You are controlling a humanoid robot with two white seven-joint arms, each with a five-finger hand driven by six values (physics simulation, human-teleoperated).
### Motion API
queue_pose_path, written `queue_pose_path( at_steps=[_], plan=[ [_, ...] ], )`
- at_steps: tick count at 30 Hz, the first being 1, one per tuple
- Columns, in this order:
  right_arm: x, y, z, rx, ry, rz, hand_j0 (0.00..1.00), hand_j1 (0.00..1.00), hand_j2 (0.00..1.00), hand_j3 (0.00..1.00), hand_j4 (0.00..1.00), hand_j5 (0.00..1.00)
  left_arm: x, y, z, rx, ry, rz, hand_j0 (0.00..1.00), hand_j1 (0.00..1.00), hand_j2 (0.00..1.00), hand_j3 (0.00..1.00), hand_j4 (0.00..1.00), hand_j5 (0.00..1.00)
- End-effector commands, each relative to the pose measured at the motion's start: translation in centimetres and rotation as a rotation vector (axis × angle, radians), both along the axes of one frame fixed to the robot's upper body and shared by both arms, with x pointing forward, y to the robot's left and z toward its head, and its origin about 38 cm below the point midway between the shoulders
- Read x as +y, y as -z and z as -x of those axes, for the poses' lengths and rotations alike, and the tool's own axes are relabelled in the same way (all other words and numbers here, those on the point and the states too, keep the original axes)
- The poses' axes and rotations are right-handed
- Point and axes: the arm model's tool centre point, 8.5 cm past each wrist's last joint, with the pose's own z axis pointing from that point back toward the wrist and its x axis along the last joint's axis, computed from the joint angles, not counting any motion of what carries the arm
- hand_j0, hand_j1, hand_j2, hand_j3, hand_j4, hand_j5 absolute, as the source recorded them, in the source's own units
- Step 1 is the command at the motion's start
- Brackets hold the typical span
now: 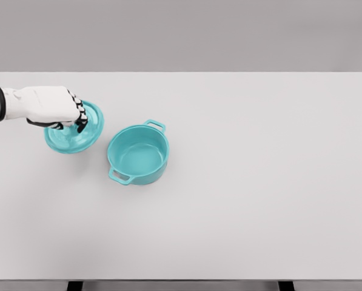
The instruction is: Open the lid of the pot with left arm
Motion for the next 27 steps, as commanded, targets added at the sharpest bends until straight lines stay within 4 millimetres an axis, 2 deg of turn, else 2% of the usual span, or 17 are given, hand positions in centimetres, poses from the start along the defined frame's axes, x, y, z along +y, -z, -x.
queue_pose_path(
  at_steps=[1, 2, 3, 4, 5, 10, 12, 15, 16, 17, 20, 22, 27],
  plan=[
    [0.0, 0.0, 0.0, 0.0, 0.0, 0.0, 1.0, 1.0, 1.0, 1.0, 1.0, 1.0, 0.8, 0.1, -0.3, -0.001, -0.025, -0.012, 0.49, 0.49, 0.49, 0.49, 0.49, 0.49],
    [0.0, 0.0, 0.1, 0.002, 0.0, 0.0, 1.0, 1.0, 1.0, 1.0, 1.0, 1.0, 0.8, 0.1, -0.3, -0.001, -0.027, -0.012, 0.52, 0.52, 0.52, 0.52, 0.52, 0.52],
    [0.0, 0.0, 0.0, 0.0, 0.0, 0.0, 1.0, 1.0, 1.0, 1.0, 1.0, 1.0, 1.1, 0.3, -0.4, 0.005, -0.037, -0.01, 0.63, 0.63, 0.63, 0.63, 0.63, 0.63],
    [0.0, 0.0, 0.0, 0.0, 0.0, 0.0, 1.0, 1.0, 1.0, 1.0, 1.0, 1.0, 1.4, 0.3, -0.5, 0.01, -0.049, -0.006, 0.86, 0.86, 0.86, 0.86, 0.86, 0.86],
    [0.0, 0.0, 0.0, 0.0, 0.0, 0.0, 1.0, 1.0, 1.0, 1.0, 1.0, 1.0, 1.6, 0.4, -0.6, 0.012, -0.055, -0.006, 1.0, 1.0, 1.0, 1.0, 1.0, 1.0],
    [0.0, 0.0, 0.0, 0.0, 0.0, 0.0, 1.0, 1.0, 1.0, 1.0, 1.0, 1.0, 1.5, 0.6, -0.7, 0.017, -0.054, 0.001, 1.0, 1.0, 1.0, 1.0, 1.0, 1.0],
    [0.0, 0.0, 0.1, 0.002, 0.0, 0.0, 1.0, 1.0, 1.0, 1.0, 1.0, 1.0, 2.4, 0.9, -1.0, 0.029, -0.086, 0.0, 1.0, 1.0, 1.0, 1.0, 1.0, 1.0],
    [0.0, 0.0, 0.0, 0.0, 0.0, 0.0, 1.0, 1.0, 1.0, 1.0, 1.0, 1.0, 2.6, -0.3, -1.4, 0.08, -0.113, 0.185, 1.0, 1.0, 1.0, 1.0, 1.0, 1.0],
    [0.0, 0.0, 0.1, 0.002, 0.0, 0.0, 1.0, 1.0, 1.0, 1.0, 1.0, 1.0, 3.3, -0.5, -1.7, 0.1, -0.14, 0.239, 1.0, 1.0, 1.0, 1.0, 1.0, 1.0],
    [0.0, 0.0, 0.0, 0.0, 0.0, 0.0, 1.0, 1.0, 1.0, 1.0, 1.0, 1.0, 5.5, -0.4, -2.5, 0.13, -0.222, 0.325, 1.0, 1.0, 1.0, 1.0, 1.0, 1.0],
    [0.0, 0.0, 0.1, 0.002, 0.0, 0.0, 1.0, 1.0, 1.0, 1.0, 1.0, 1.0, 8.9, 1.8, -4.1, 0.207, -0.382, 0.482, 1.0, 1.0, 1.0, 1.0, 1.0, 1.0],
    [0.0, 0.0, 0.1, 0.002, 0.0, 0.0, 1.0, 1.0, 1.0, 1.0, 1.0, 1.0, 9.9, 1.9, -4.4, 0.206, -0.416, 0.502, 1.0, 1.0, 1.0, 1.0, 1.0, 1.0],
    [0.0, 0.0, 0.1, 0.002, 0.0, 0.0, 1.0, 1.0, 1.0, 1.0, 1.0, 1.0, 9.8, 2.2, -4.4, 0.209, -0.42, 0.498, 1.0, 1.0, 1.0, 1.0, 1.0, 1.0]
  ],
)
